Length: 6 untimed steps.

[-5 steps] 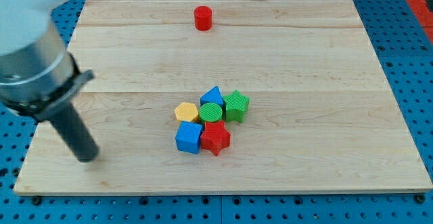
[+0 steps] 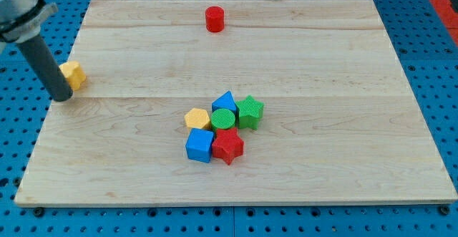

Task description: Move the yellow heart towards the top left corner

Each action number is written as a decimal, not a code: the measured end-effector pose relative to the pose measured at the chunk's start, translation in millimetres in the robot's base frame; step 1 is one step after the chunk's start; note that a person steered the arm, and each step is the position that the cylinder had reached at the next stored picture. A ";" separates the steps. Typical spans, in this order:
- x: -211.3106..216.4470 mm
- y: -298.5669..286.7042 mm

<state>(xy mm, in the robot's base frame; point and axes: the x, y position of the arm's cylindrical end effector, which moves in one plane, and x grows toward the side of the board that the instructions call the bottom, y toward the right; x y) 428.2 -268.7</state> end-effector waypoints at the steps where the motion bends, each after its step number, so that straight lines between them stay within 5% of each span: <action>1: -59.6 28.4; 2: -108.1 46.1; 3: -43.7 59.9; 6: -134.3 31.7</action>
